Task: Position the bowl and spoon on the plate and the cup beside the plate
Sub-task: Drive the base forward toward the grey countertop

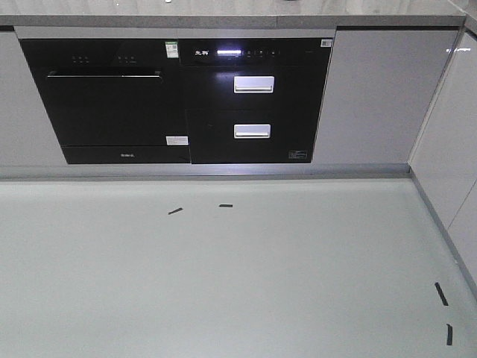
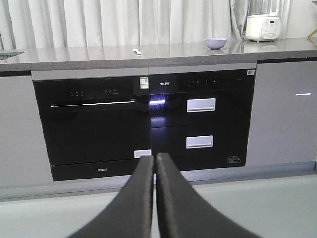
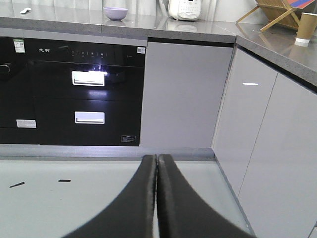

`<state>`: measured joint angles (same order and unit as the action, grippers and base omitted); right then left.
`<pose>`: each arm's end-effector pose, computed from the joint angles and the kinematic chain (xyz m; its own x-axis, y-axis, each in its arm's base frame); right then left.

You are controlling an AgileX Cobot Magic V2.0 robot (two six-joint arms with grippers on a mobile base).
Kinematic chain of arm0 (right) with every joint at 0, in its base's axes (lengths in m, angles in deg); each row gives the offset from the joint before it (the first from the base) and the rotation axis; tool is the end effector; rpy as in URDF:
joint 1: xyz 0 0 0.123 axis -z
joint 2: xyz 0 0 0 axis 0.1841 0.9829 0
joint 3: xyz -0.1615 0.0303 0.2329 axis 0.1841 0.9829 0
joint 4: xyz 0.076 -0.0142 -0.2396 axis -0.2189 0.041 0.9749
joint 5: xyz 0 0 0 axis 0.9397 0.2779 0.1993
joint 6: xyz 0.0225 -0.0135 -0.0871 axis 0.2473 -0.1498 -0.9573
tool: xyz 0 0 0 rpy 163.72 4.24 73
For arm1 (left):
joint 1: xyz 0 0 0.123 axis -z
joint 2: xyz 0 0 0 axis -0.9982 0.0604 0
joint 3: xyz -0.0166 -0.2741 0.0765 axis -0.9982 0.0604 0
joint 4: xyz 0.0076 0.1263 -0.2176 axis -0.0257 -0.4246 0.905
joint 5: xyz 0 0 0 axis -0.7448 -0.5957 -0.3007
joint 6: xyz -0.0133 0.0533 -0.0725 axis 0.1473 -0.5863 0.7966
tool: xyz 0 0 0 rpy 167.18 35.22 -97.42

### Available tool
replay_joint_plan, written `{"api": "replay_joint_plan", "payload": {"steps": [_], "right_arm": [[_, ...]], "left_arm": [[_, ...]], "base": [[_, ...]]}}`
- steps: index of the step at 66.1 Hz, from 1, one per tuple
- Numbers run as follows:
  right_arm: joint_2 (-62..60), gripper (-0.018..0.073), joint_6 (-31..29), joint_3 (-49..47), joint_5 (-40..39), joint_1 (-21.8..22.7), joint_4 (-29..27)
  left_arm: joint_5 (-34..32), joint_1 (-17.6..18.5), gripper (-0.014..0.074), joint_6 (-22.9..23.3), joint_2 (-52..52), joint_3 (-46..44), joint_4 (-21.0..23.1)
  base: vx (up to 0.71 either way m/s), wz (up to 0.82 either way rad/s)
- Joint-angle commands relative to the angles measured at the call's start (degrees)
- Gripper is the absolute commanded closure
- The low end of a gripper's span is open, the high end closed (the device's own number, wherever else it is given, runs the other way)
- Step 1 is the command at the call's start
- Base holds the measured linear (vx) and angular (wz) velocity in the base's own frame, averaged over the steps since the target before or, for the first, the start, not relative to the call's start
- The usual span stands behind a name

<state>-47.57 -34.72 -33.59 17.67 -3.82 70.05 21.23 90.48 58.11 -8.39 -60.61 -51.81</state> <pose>0.0555 -0.0085 0.1871 -0.1433 -0.1495 -0.9783 0.1178 0.9789 -0.1669 0.0565 -0.0027 0.1954 -0.0395 -0.0679 -0.9969 0.0531 0.9961 -0.0700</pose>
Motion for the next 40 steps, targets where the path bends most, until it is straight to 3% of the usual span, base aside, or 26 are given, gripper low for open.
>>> {"api": "replay_joint_plan", "payload": {"steps": [1,40], "right_arm": [[-0.7,0.0565,-0.4,1.0,-4.2,0.2,0.2],[-0.7,0.0565,-0.4,1.0,-4.2,0.2,0.2]], "left_arm": [[-4.1,0.0,0.0602,0.5,-1.0,1.7,0.0],[-4.1,0.0,0.0602,0.5,-1.0,1.7,0.0]], "base": [[0.04,0.02],[0.05,-0.01]]}}
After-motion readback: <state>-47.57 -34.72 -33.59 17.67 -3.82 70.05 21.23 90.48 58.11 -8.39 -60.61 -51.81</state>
